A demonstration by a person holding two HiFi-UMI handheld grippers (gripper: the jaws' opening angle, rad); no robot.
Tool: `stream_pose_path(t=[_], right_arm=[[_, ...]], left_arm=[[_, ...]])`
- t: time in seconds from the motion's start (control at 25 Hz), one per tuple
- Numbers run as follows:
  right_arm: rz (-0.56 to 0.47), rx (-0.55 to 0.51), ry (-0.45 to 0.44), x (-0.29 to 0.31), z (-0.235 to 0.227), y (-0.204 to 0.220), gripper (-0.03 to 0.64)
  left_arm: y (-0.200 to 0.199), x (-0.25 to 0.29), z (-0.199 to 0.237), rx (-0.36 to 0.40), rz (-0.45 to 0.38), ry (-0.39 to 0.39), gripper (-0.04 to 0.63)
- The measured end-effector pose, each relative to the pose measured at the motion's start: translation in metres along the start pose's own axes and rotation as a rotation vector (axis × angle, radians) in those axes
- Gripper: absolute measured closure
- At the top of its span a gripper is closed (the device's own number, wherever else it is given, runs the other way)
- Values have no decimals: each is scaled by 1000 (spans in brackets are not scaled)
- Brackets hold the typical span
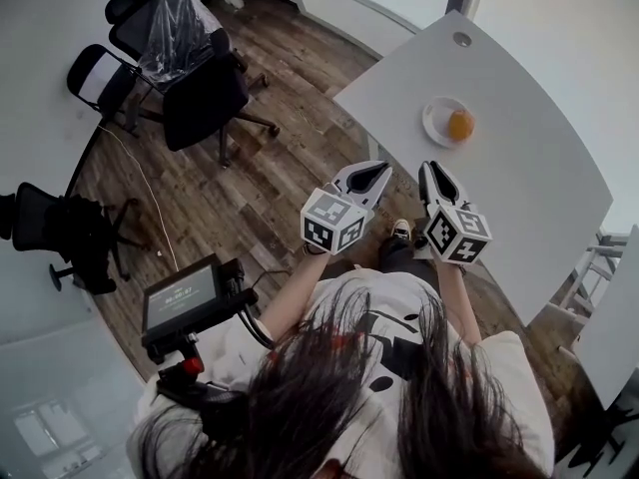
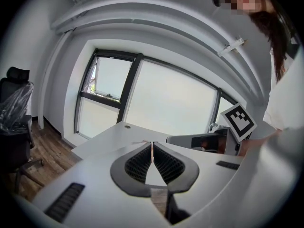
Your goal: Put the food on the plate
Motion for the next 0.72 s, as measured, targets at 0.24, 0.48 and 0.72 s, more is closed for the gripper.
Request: stream_pose_path(t=[0.24, 0.48, 0.72], right_arm=[[-13, 18, 23, -64, 52, 35, 546], [-1, 47, 67, -88, 61, 60, 546], [-12, 63, 97, -143, 76, 83, 546]], left_arm=[[24, -66, -32, -12, -9, 47, 580], [54, -80, -47, -45, 32, 102, 580], [77, -113, -85, -55, 36, 128, 580]])
Point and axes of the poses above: the fingertips, and each gripper's own axes: x forward along the fingers, z to its left, y out of its underside, the point moved 6 cm from there along -x, backward along the fingers, and after that the axes turned 1 degree about -x, right-handed, at the moved point
